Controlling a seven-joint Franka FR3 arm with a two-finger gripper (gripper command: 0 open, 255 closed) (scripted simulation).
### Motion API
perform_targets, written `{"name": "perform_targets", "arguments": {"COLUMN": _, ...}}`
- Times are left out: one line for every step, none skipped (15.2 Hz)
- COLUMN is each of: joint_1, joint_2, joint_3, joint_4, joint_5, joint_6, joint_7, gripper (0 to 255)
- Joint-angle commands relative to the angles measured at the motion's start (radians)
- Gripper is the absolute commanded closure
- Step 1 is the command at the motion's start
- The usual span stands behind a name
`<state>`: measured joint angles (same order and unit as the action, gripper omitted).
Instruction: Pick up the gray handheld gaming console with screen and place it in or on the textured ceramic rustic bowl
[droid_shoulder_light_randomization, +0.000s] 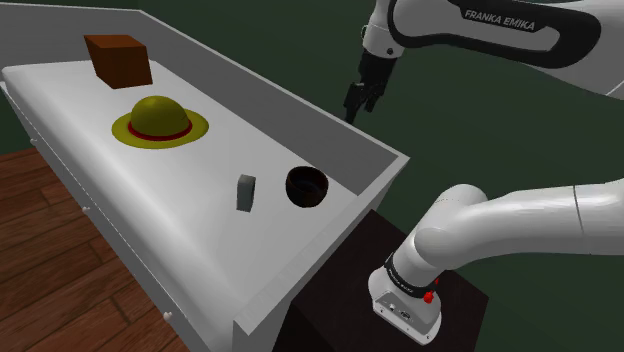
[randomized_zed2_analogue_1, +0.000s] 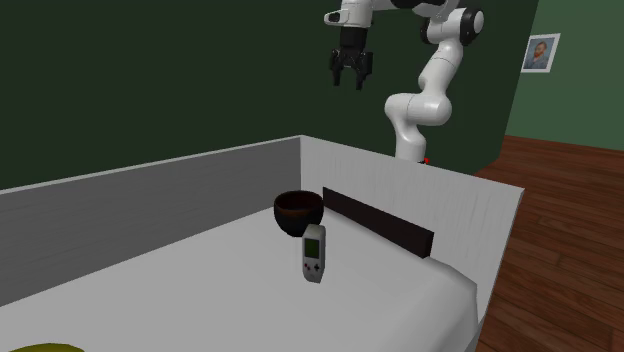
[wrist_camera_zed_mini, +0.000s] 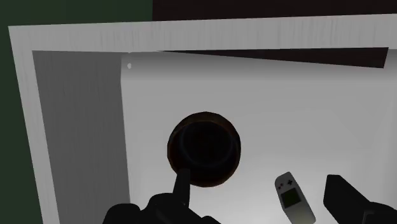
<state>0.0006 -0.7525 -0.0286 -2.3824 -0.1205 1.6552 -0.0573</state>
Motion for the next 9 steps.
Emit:
{"name": "perform_targets", "arguments": {"joint_1": 0.0, "joint_2": 0.0, "joint_3": 0.0, "joint_4": 0.0, "joint_5": 0.0, "joint_6": 0.0, "joint_7": 0.0, "gripper": 0}}
{"name": "perform_targets", "arguments": {"joint_1": 0.003, "joint_2": 0.017, "joint_3": 0.005, "joint_4": -0.016, "joint_5": 0.007, "joint_6": 0.032, "joint_7": 0.013, "gripper": 0}}
{"name": "perform_targets", "arguments": {"joint_1": 0.006, "joint_2": 0.036, "joint_3": 0.01, "joint_4": -0.03, "joint_5": 0.013, "joint_6": 0.064, "joint_7": 0.026, "gripper": 0}}
{"name": "perform_targets", "arguments": {"joint_1": 0.008, "joint_2": 0.056, "joint_3": 0.015, "joint_4": -0.043, "joint_5": 0.02, "joint_6": 0.097, "joint_7": 0.039, "gripper": 0}}
{"name": "perform_targets", "arguments": {"joint_1": 0.011, "joint_2": 0.078, "joint_3": 0.021, "joint_4": -0.055, "joint_5": 0.026, "joint_6": 0.13, "joint_7": 0.052, "gripper": 0}}
{"name": "perform_targets", "arguments": {"joint_1": 0.014, "joint_2": 0.101, "joint_3": 0.026, "joint_4": -0.065, "joint_5": 0.032, "joint_6": 0.163, "joint_7": 0.065, "gripper": 0}}
{"name": "perform_targets", "arguments": {"joint_1": 0.017, "joint_2": 0.126, "joint_3": 0.031, "joint_4": -0.074, "joint_5": 0.038, "joint_6": 0.196, "joint_7": 0.077, "gripper": 0}}
{"name": "perform_targets", "arguments": {"joint_1": 0.02, "joint_2": 0.151, "joint_3": 0.036, "joint_4": -0.082, "joint_5": 0.044, "joint_6": 0.228, "joint_7": 0.089, "gripper": 0}}
{"name": "perform_targets", "arguments": {"joint_1": 0.023, "joint_2": 0.179, "joint_3": 0.042, "joint_4": -0.088, "joint_5": 0.05, "joint_6": 0.261, "joint_7": 0.101, "gripper": 0}}
